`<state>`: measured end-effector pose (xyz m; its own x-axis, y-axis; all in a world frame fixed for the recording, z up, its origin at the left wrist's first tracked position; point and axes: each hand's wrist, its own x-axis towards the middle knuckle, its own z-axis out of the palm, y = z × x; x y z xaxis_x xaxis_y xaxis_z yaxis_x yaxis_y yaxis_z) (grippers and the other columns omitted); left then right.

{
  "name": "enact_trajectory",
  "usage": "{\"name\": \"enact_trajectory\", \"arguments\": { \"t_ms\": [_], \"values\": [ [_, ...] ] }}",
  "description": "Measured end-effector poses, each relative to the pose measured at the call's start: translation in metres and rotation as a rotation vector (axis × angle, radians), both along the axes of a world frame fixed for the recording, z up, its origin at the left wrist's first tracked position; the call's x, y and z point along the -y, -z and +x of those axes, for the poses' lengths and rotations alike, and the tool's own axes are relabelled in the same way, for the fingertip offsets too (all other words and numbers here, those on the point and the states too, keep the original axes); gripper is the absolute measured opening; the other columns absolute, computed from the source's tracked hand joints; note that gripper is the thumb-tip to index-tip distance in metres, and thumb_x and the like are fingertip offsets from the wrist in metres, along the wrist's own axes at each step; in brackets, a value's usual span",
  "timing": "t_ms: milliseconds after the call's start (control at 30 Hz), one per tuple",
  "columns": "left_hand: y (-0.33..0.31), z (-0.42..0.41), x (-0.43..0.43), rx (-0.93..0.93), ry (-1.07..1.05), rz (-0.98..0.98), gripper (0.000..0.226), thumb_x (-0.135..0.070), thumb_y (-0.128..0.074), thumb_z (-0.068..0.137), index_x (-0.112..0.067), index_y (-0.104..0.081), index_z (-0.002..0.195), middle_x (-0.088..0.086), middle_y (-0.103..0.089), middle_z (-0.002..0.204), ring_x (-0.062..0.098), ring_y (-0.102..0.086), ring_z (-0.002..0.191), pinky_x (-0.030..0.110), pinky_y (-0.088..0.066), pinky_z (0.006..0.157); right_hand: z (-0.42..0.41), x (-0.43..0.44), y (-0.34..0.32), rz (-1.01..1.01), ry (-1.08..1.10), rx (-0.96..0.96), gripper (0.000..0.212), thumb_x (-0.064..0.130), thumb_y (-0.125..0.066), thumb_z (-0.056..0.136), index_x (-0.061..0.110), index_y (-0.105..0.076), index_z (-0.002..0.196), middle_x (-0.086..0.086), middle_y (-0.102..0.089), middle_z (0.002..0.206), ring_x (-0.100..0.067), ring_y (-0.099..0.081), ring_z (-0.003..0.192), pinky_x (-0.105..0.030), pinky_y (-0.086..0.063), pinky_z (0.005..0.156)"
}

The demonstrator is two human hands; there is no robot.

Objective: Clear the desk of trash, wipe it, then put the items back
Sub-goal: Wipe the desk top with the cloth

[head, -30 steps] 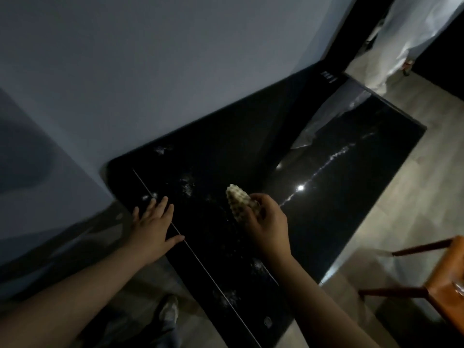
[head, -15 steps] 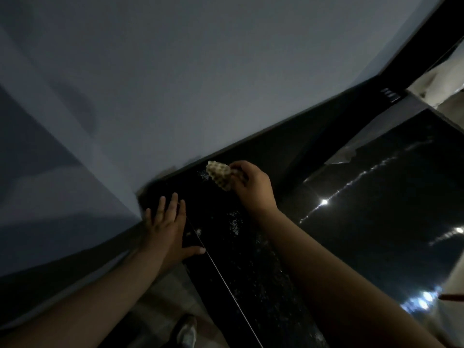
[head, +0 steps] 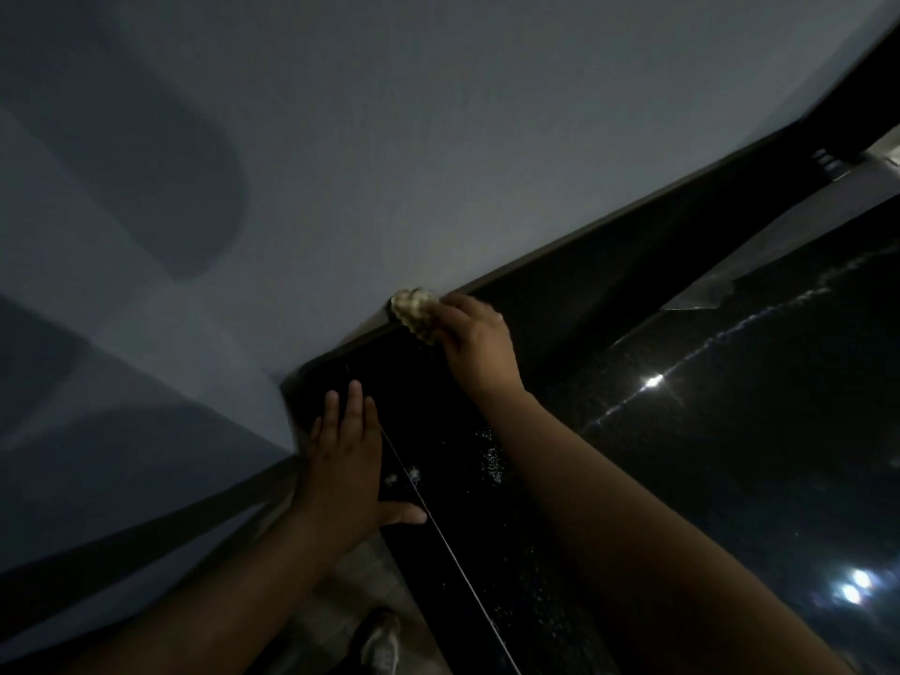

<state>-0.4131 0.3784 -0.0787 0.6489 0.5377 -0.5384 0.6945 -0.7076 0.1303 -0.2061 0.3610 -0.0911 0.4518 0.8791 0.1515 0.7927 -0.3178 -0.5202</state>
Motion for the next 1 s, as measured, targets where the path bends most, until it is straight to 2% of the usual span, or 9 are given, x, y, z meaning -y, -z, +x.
{"name": "enact_trajectory", "arguments": {
  "t_ms": [100,200,333,700,1000],
  "values": [
    [0.001,0.000,0.000,0.007,-0.004,-0.010,0.142,-0.087,-0.052,0.058,-0.004,0.020,0.148,0.011,0.047,0.140,0.028,0.041,0.127,0.045,0.005,0.117,-0.003,0.001,0.011,-0.103,-0.084,0.020,0.042,0.018,-0.051,0.094,0.023,-0.053,0.135,-0.004,-0.048,0.144,-0.032,-0.040,0.133,-0.054,-0.031,0.106],
    [-0.001,0.001,0.000,0.006,-0.017,-0.023,0.143,-0.086,-0.055,0.058,-0.004,0.019,0.148,0.012,0.043,0.146,0.027,0.040,0.128,0.045,0.005,0.118,-0.003,0.001,0.013,-0.182,-0.086,0.024,0.042,0.025,-0.049,0.097,0.030,-0.048,0.139,0.004,-0.038,0.151,-0.025,-0.028,0.141,-0.049,-0.023,0.111],
    [-0.004,0.002,0.000,-0.002,-0.018,-0.015,0.142,-0.085,-0.056,0.057,-0.004,0.017,0.149,0.014,0.037,0.150,0.034,0.032,0.139,0.046,0.004,0.118,-0.003,0.004,0.005,-0.230,-0.085,-0.009,0.041,0.029,-0.045,0.099,0.031,-0.046,0.140,0.007,-0.034,0.153,-0.019,-0.021,0.144,-0.043,-0.016,0.113],
    [-0.005,0.001,0.002,0.038,-0.044,-0.007,0.141,-0.081,-0.061,0.059,-0.005,0.016,0.150,0.014,0.034,0.152,0.035,0.027,0.142,0.045,0.004,0.118,-0.011,0.040,0.004,-0.252,-0.088,-0.052,0.041,0.030,-0.046,0.099,0.032,-0.046,0.140,0.009,-0.033,0.153,-0.017,-0.021,0.144,-0.046,-0.017,0.115],
    [-0.006,0.005,0.000,-0.014,-0.027,-0.001,0.139,-0.079,-0.061,0.062,-0.005,0.019,0.148,0.014,0.036,0.151,0.035,0.027,0.141,0.046,0.004,0.120,-0.019,0.078,0.006,-0.218,-0.074,-0.100,0.041,0.031,-0.049,0.097,0.032,-0.048,0.138,0.009,-0.036,0.151,-0.016,-0.023,0.143,-0.042,-0.016,0.113]
  ]
}}
